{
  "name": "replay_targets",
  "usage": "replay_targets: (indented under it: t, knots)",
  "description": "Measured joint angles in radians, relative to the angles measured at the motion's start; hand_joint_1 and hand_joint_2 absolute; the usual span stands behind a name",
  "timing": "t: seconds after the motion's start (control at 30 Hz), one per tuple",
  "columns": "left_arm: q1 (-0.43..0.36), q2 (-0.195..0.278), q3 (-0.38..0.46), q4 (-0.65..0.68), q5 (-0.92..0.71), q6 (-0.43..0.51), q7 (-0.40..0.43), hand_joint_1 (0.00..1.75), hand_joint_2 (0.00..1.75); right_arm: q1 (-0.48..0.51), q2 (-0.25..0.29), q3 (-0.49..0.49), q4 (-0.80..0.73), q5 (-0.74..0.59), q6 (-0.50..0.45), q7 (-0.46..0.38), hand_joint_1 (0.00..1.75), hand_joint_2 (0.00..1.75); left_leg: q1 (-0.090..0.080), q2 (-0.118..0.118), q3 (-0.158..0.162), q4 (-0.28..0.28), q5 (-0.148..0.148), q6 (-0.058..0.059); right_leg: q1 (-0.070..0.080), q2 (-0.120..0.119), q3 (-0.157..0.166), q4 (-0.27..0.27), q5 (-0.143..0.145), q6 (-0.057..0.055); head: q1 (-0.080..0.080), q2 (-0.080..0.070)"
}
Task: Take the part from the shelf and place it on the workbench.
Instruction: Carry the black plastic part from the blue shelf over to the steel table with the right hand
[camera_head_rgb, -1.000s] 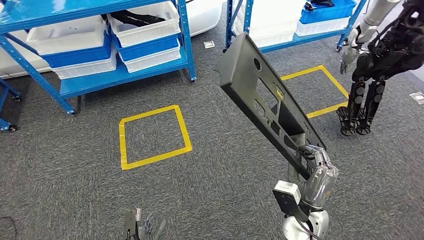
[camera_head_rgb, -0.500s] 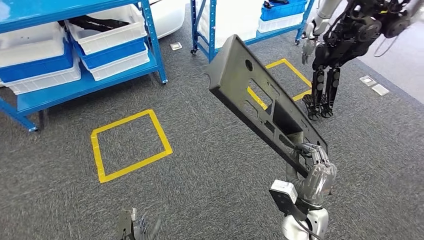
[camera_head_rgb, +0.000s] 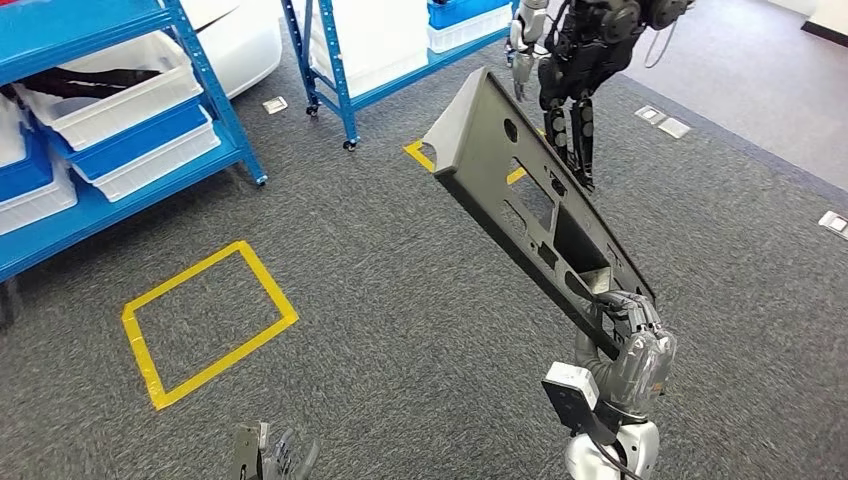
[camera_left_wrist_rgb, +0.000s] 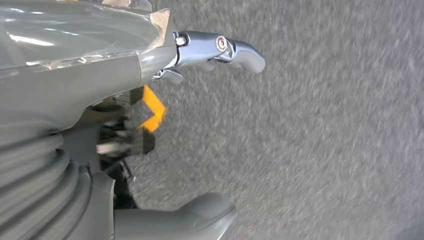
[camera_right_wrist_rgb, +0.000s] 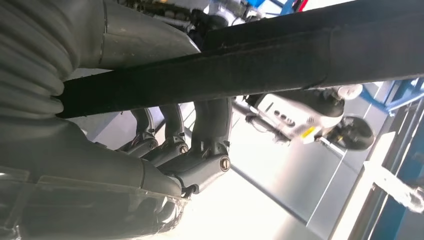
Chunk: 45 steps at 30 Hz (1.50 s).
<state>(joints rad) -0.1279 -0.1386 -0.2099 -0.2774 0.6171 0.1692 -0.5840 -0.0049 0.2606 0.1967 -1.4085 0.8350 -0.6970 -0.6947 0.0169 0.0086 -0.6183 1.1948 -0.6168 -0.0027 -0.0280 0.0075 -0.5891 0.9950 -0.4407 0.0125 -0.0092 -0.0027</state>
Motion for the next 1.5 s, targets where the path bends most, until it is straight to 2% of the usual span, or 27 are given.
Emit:
replay_targets:
  t: [0.07,0.1,0.13,0.2,0.27,0.33,0.37,0.43,0.5,0.57,0.6,0.63,0.7,0.77,0.83,0.87,0.93,1.0,1.03,1.07,1.1,1.17,1.23,1.3,1.37,1.43,1.5]
  knots:
    - [0.009,0.004,0.004,0.001,-0.005,-0.002,0.000,0.00,1.75,0.006,0.000,-0.001,0.000,0.001,0.000,0.000,1.75,1.75,0.000,-0.010,-0.042,0.089,-0.024,0.001,0.004,0.029,-0.002,0.000,0.002,-0.003,-0.001,0.000]
    - [0.012,0.006,0.006,0.001,-0.006,-0.003,0.000,0.00,1.75,0.008,0.000,-0.002,-0.001,0.002,0.000,0.000,1.75,1.75,0.000,-0.012,-0.036,0.076,-0.005,0.003,0.005,0.043,-0.001,0.001,0.003,-0.004,-0.001,0.000]
    - [0.013,0.009,0.008,0.001,-0.008,-0.005,0.000,0.00,1.75,0.010,0.000,-0.002,-0.001,0.002,0.000,0.000,1.75,1.75,0.001,-0.017,-0.012,0.026,0.029,0.006,0.005,0.058,-0.001,0.003,0.003,-0.003,-0.001,0.000]
    - [0.015,0.014,0.011,0.001,-0.012,-0.011,0.000,0.00,1.75,0.011,0.000,0.000,-0.006,0.003,0.000,0.000,1.75,1.75,0.003,-0.058,0.054,-0.112,0.092,0.013,0.008,0.085,-0.003,0.010,0.004,-0.001,-0.001,0.000]
    - [0.018,0.020,0.013,0.002,-0.018,-0.018,-0.001,0.00,1.75,0.011,-0.001,0.007,-0.017,0.006,0.000,0.000,1.75,1.75,0.003,-0.090,0.084,-0.180,0.109,0.018,0.010,0.105,-0.012,0.015,0.007,0.006,0.000,0.000]
    - [0.021,0.022,0.016,0.002,-0.026,-0.025,-0.004,0.00,1.75,0.014,-0.003,0.017,-0.030,0.014,0.000,0.001,1.75,1.75,-0.002,-0.077,0.085,-0.187,0.112,0.025,0.009,0.125,-0.025,0.012,0.015,0.019,0.001,0.000]
    - [0.022,0.023,0.017,0.002,-0.031,-0.029,-0.005,0.00,1.75,0.016,-0.005,0.024,-0.039,0.021,0.000,0.003,1.75,1.75,-0.003,-0.065,0.085,-0.192,0.117,0.032,0.008,0.117,-0.032,0.015,0.015,0.025,0.001,0.000]
    - [0.025,0.026,0.021,0.002,-0.040,-0.036,-0.008,0.00,1.75,0.016,-0.011,0.044,-0.061,0.037,-0.001,0.016,1.75,1.75,-0.002,-0.036,0.086,-0.201,0.128,0.047,0.012,0.064,-0.064,0.071,-0.014,0.026,0.006,0.000]
    - [0.032,0.029,0.028,0.002,-0.047,-0.041,-0.011,0.00,1.75,0.013,-0.020,0.071,-0.087,0.053,-0.001,0.037,1.75,1.75,-0.003,-0.004,0.083,-0.203,0.131,0.052,0.013,0.014,-0.120,0.198,-0.073,0.020,0.011,0.000]
    - [0.039,0.032,0.037,0.003,-0.052,-0.043,-0.013,0.00,1.75,0.013,-0.032,0.096,-0.109,0.065,-0.001,0.058,1.75,1.75,-0.004,0.028,0.081,-0.203,0.131,0.052,0.009,0.006,-0.160,0.296,-0.108,0.026,0.011,0.000]
    - [0.041,0.033,0.041,0.003,-0.055,-0.044,-0.014,0.00,1.75,0.012,-0.039,0.108,-0.120,0.070,-0.001,0.067,1.75,1.75,-0.004,0.042,0.081,-0.203,0.130,0.051,0.006,0.001,-0.152,0.294,-0.104,0.033,0.011,0.000]
    - [0.042,0.034,0.045,0.003,-0.058,-0.047,-0.015,0.00,1.75,0.011,-0.045,0.118,-0.132,0.075,-0.001,0.074,1.75,1.75,-0.004,0.056,0.081,-0.202,0.130,0.050,0.002,-0.007,-0.123,0.249,-0.087,0.043,0.011,0.000]
    - [0.042,0.036,0.055,0.003,-0.062,-0.050,-0.017,0.00,1.75,0.003,-0.054,0.138,-0.154,0.083,-0.001,0.086,1.75,1.75,-0.006,0.078,0.084,-0.200,0.125,0.042,-0.004,-0.051,-0.038,0.105,-0.045,0.058,0.012,0.000]
    - [0.042,0.039,0.065,0.003,-0.065,-0.052,-0.019,0.00,1.75,-0.009,-0.062,0.156,-0.171,0.089,-0.001,0.093,1.75,1.75,-0.012,0.097,0.087,-0.198,0.120,0.028,-0.001,-0.083,0.007,0.023,-0.026,0.053,0.010,0.000]
    - [0.043,0.041,0.070,0.003,-0.068,-0.052,-0.020,0.00,1.75,-0.018,-0.069,0.168,-0.183,0.090,-0.001,0.100,1.75,1.75,-0.012,0.116,0.092,-0.200,0.119,0.016,0.004,-0.068,0.006,0.015,-0.022,0.038,0.005,0.000]
    - [0.043,0.041,0.073,0.003,-0.070,-0.052,-0.021,0.00,1.75,-0.021,-0.073,0.173,-0.188,0.089,-0.001,0.103,1.75,1.75,-0.008,0.113,0.093,-0.198,0.115,0.010,0.001,-0.056,0.004,0.014,-0.019,0.032,0.004,0.000]
    - [0.044,0.041,0.082,0.003,-0.072,-0.053,-0.022,0.00,1.75,-0.029,-0.078,0.181,-0.195,0.085,-0.001,0.105,1.75,1.75,0.000,0.068,0.077,-0.155,0.078,0.001,-0.003,-0.032,0.002,0.012,-0.013,0.017,0.002,0.000]
    - [0.049,0.041,0.091,0.003,-0.076,-0.053,-0.023,0.00,1.75,-0.037,-0.081,0.191,-0.199,0.082,-0.001,0.102,1.75,1.75,0.002,0.009,0.024,-0.033,0.006,0.000,-0.001,-0.008,-0.001,0.012,-0.009,0.004,-0.001,0.000]
    - [0.053,0.041,0.094,0.003,-0.077,-0.052,-0.023,0.00,1.75,-0.039,-0.083,0.197,-0.200,0.082,-0.001,0.099,1.75,1.75,0.002,-0.003,-0.009,0.038,-0.025,0.002,0.002,0.005,-0.002,0.012,-0.008,-0.001,-0.002,0.000]
    - [0.055,0.041,0.098,0.004,-0.079,-0.052,-0.023,0.00,1.75,-0.040,-0.084,0.201,-0.200,0.082,-0.001,0.097,1.75,1.75,0.002,-0.008,-0.033,0.086,-0.037,0.004,0.005,0.019,-0.003,0.012,-0.007,-0.003,-0.002,0.000]
    - [0.056,0.041,0.102,0.004,-0.080,-0.052,-0.023,0.00,1.75,-0.040,-0.086,0.205,-0.201,0.081,-0.001,0.096,1.75,1.75,0.002,-0.011,-0.042,0.099,-0.030,0.007,0.008,0.034,-0.003,0.012,-0.006,-0.003,-0.003,0.000]
    - [0.057,0.041,0.109,0.004,-0.080,-0.052,-0.023,0.00,1.75,-0.041,-0.089,0.210,-0.201,0.079,-0.001,0.096,1.75,1.75,0.002,-0.023,-0.004,0.013,0.035,0.017,0.011,0.063,0.000,0.013,-0.006,-0.003,-0.003,0.000]
    - [0.058,0.043,0.116,0.004,-0.080,-0.052,-0.023,0.00,1.75,-0.044,-0.090,0.216,-0.201,0.076,-0.001,0.097,1.75,1.75,0.002,-0.068,0.056,-0.118,0.093,0.030,0.014,0.087,0.001,0.015,-0.004,0.000,-0.001,0.000]
    - [0.058,0.044,0.122,0.004,-0.081,-0.052,-0.024,0.00,1.75,-0.048,-0.090,0.222,-0.201,0.074,-0.001,0.098,1.75,1.75,-0.003,-0.092,0.081,-0.177,0.110,0.036,0.012,0.108,-0.007,0.016,0.001,0.009,-0.001,0.000]
    - [0.058,0.041,0.125,0.004,-0.082,-0.052,-0.024,0.00,1.75,-0.050,-0.090,0.224,-0.201,0.074,-0.001,0.098,1.75,1.75,-0.006,-0.072,0.083,-0.187,0.116,0.042,0.009,0.125,-0.019,0.015,0.008,0.021,-0.001,0.000]
    - [0.058,0.038,0.130,0.004,-0.082,-0.052,-0.025,0.00,1.75,-0.052,-0.091,0.224,-0.202,0.078,-0.001,0.098,1.75,1.75,-0.005,-0.046,0.087,-0.203,0.129,0.052,0.012,0.089,-0.043,0.045,-0.007,0.025,0.002,0.000]
    - [0.060,0.037,0.136,0.004,-0.083,-0.052,-0.026,0.00,1.75,-0.056,-0.091,0.224,-0.203,0.085,-0.001,0.098,1.75,1.75,-0.007,-0.015,0.089,-0.213,0.136,0.059,0.014,0.028,-0.099,0.153,-0.057,0.022,0.007,0.000]
